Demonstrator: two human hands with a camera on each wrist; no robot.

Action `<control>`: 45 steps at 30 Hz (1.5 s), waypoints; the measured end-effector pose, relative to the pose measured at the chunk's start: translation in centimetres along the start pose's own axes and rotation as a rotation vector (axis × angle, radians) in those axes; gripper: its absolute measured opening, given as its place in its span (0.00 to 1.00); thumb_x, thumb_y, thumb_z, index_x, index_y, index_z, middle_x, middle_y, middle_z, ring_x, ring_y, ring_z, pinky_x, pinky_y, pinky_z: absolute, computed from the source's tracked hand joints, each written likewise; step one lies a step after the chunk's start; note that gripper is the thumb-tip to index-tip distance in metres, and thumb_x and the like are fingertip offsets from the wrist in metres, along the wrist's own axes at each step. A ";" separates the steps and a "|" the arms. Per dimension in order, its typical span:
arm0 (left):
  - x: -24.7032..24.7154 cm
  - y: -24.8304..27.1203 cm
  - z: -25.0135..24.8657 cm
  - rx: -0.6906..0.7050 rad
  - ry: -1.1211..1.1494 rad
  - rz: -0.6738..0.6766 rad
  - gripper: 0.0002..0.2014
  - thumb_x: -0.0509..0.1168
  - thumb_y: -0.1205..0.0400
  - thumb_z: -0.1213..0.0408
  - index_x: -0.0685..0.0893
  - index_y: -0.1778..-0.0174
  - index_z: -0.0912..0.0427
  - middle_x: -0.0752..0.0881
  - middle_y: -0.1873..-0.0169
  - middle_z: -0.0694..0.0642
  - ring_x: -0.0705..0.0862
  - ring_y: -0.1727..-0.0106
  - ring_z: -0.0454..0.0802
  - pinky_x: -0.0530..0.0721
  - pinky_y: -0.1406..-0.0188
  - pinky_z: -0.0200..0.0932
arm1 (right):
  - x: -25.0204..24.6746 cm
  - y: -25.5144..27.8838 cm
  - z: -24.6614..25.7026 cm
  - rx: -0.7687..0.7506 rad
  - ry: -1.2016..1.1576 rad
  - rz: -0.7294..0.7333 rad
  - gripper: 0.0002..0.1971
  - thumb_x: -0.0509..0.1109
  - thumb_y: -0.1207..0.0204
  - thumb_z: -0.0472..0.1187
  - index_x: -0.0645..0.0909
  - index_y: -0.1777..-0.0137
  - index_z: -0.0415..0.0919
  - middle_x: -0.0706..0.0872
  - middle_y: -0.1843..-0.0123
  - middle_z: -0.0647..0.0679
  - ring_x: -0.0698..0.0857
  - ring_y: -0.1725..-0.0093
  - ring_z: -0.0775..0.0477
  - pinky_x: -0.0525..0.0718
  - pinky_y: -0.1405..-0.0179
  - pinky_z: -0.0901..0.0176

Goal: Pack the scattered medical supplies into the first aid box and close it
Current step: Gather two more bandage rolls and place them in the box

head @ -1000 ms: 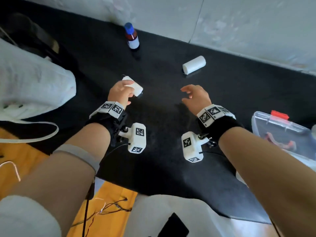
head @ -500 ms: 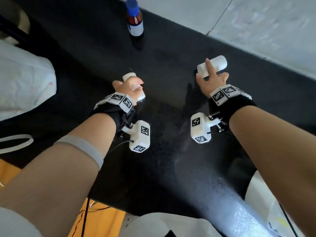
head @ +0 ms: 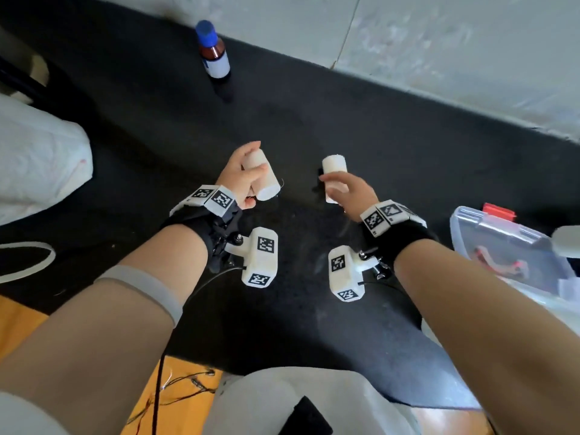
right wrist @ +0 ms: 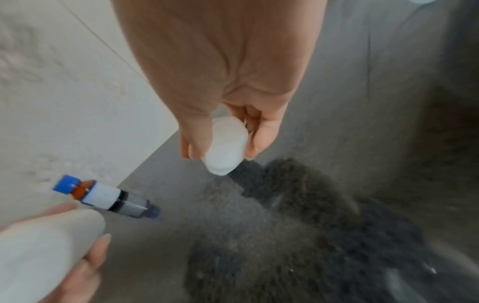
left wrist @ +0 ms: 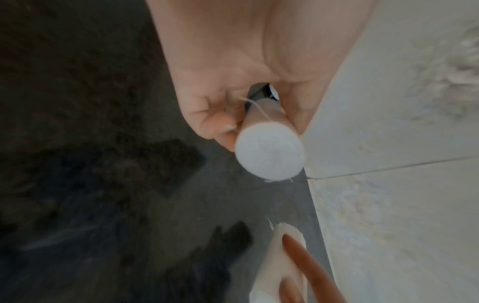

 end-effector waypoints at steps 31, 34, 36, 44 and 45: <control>28.8 16.9 9.3 0.415 -0.501 0.308 0.25 0.81 0.43 0.68 0.76 0.57 0.49 0.83 0.57 0.47 0.81 0.54 0.45 0.82 0.50 0.43 | -13.0 22.9 -25.2 0.054 -0.587 -0.315 0.23 0.80 0.38 0.30 0.75 0.48 0.45 0.81 0.59 0.56 0.82 0.59 0.56 0.84 0.66 0.68; 29.5 17.0 9.4 0.478 -0.617 0.319 0.25 0.82 0.43 0.65 0.77 0.56 0.50 0.83 0.55 0.47 0.82 0.50 0.49 0.81 0.48 0.44 | -12.7 22.9 -25.1 0.055 -0.580 -0.306 0.23 0.80 0.39 0.29 0.74 0.50 0.46 0.80 0.60 0.55 0.82 0.59 0.52 0.84 0.70 0.68; 29.6 17.0 9.5 0.510 -0.677 0.326 0.25 0.82 0.43 0.64 0.78 0.55 0.49 0.83 0.53 0.48 0.82 0.47 0.53 0.82 0.46 0.47 | -12.7 23.1 -25.1 0.066 -0.567 -0.275 0.23 0.80 0.39 0.29 0.74 0.50 0.45 0.80 0.60 0.54 0.82 0.58 0.48 0.84 0.73 0.67; 29.4 15.6 10.1 0.676 -0.775 0.192 0.26 0.82 0.45 0.60 0.89 0.49 0.52 0.65 0.53 0.42 0.68 0.43 0.47 0.67 0.41 0.24 | -12.8 22.8 -25.2 0.123 -0.266 -0.296 0.27 0.81 0.38 0.41 0.78 0.38 0.45 0.82 0.50 0.53 0.79 0.48 0.51 0.79 0.43 0.57; 29.4 15.6 10.3 0.693 -0.783 0.181 0.26 0.81 0.45 0.58 0.89 0.49 0.52 0.65 0.53 0.42 0.67 0.43 0.47 0.66 0.40 0.23 | -12.7 22.6 -25.1 0.123 -0.239 -0.299 0.27 0.80 0.37 0.41 0.78 0.37 0.46 0.81 0.50 0.54 0.78 0.48 0.52 0.78 0.42 0.59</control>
Point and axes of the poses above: each hand's wrist, its own y-axis away from the middle knuckle, its own x-axis out of the palm, z = x × y, the point moved 5 cm from there along -y, towards the middle knuckle
